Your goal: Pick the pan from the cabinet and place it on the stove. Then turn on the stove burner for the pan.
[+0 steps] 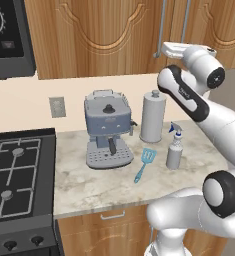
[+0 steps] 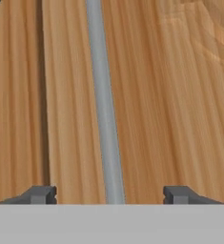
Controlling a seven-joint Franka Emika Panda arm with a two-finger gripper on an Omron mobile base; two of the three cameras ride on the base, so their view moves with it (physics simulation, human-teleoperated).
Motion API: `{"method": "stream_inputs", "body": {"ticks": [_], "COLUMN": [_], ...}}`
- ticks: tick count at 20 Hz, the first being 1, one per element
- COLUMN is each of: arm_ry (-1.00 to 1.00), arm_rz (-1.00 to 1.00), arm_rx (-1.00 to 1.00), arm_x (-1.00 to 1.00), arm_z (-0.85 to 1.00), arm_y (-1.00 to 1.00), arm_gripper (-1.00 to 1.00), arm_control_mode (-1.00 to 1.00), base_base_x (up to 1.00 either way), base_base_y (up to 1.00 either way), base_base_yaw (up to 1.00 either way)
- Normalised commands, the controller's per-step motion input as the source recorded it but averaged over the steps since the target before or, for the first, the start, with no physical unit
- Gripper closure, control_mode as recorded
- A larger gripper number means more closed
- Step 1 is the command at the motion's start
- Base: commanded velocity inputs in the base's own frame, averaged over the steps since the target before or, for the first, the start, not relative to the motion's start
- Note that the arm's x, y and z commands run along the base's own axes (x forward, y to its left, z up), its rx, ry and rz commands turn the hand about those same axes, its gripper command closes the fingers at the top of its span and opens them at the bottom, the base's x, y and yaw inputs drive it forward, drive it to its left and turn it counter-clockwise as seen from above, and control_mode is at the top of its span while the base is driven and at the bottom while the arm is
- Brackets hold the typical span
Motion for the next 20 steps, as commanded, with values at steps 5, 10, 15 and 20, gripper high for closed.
{"method": "stream_inputs", "body": {"ticks": [5, 10, 15, 20], "arm_ry": [0.00, 0.03, 0.00, 0.06], "arm_rz": [0.00, 0.00, -0.01, 0.00], "arm_rx": [-0.02, -0.09, -0.13, -0.11], "arm_x": [0.23, 0.07, 0.04, 0.12], "arm_z": [-0.04, -0.06, -0.20, -0.08], "arm_y": [0.20, 0.17, 0.34, 0.33], "arm_gripper": [1.00, 1.00, 1.00, 1.00], "arm_control_mode": [-1.00, -1.00, -1.00, -1.00], "base_base_x": [0.00, 0.00, 0.00, 0.00], "base_base_y": [0.00, 0.00, 0.00, 0.00], "base_base_yaw": [0.00, 0.00, 0.00, 0.00]}}
